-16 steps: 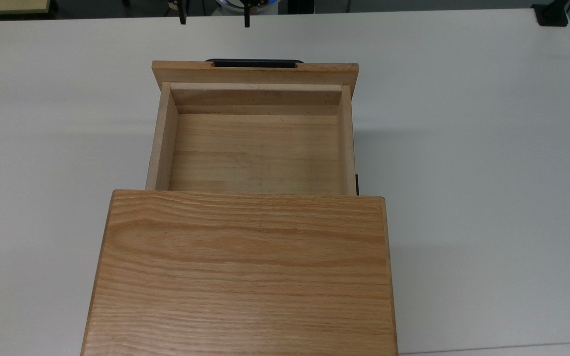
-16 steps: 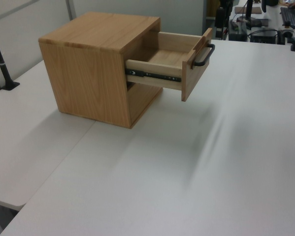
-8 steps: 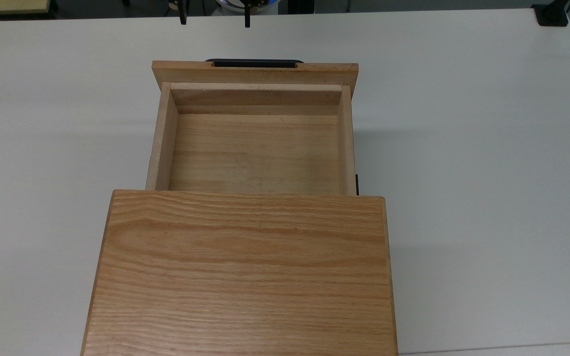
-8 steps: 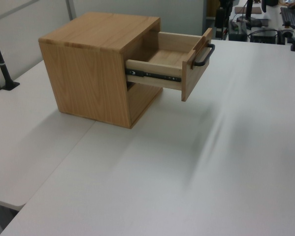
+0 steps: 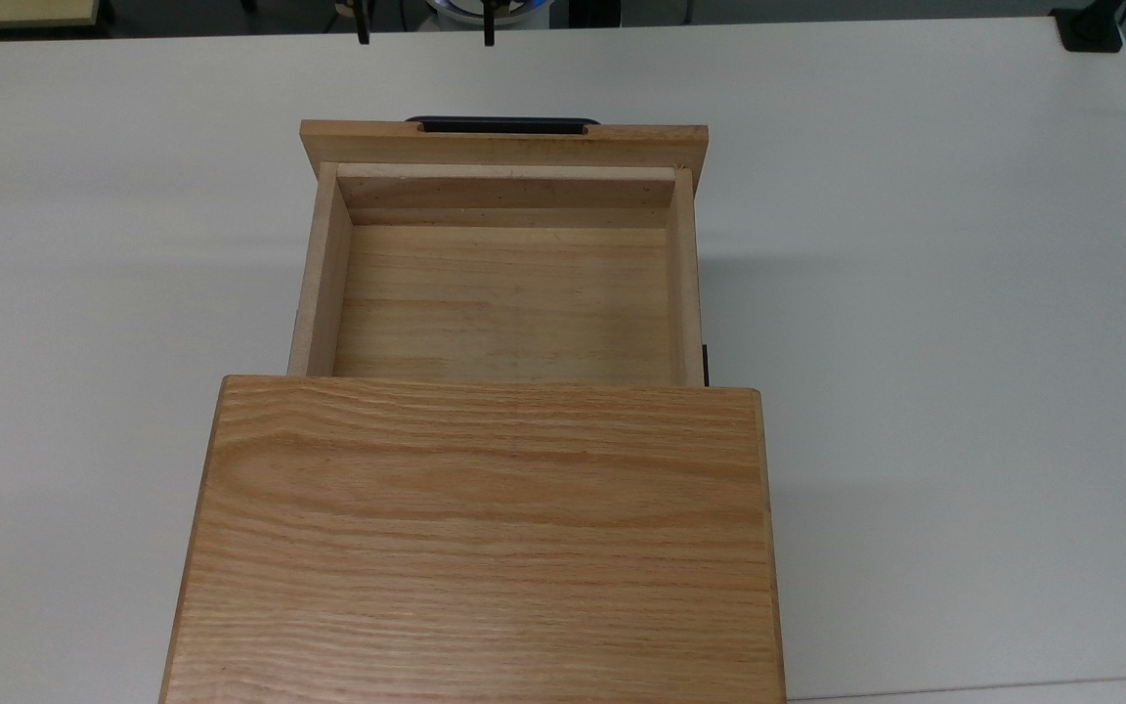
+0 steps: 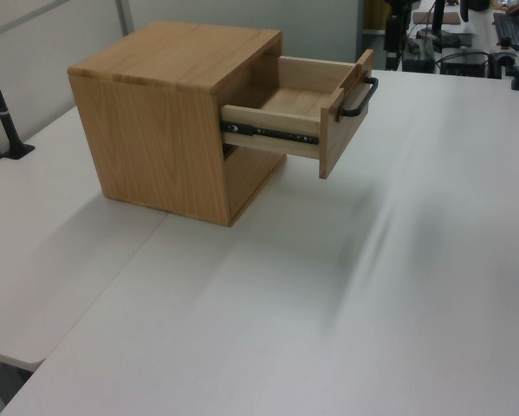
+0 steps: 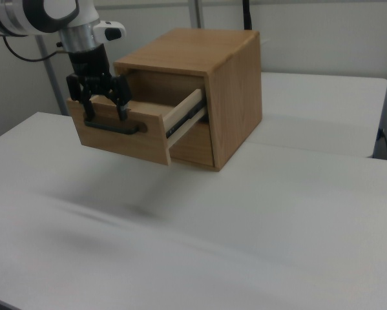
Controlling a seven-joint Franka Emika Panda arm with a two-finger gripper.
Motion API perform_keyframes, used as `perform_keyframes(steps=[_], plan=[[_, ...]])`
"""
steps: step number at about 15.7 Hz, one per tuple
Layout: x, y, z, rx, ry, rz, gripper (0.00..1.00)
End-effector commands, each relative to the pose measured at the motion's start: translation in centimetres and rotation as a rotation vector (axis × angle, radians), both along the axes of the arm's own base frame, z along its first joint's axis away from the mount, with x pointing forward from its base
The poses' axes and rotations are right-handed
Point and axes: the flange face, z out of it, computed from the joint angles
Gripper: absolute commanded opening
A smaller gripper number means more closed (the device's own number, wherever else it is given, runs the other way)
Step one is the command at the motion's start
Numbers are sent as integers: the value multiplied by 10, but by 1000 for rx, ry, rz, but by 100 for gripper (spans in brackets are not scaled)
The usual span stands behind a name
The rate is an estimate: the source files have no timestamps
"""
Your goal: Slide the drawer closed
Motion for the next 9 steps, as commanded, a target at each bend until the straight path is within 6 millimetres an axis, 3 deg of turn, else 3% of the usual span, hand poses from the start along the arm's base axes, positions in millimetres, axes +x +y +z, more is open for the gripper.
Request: perform_keyframes(steps=[1,4,8,9], plan=[[-14,-8,3,-7,79,218,100],[-22,-10,1,-1,119,247,100],[-29,-15,-11,9,141,149,70],[-29,-15,-15,8,140,102,55]])
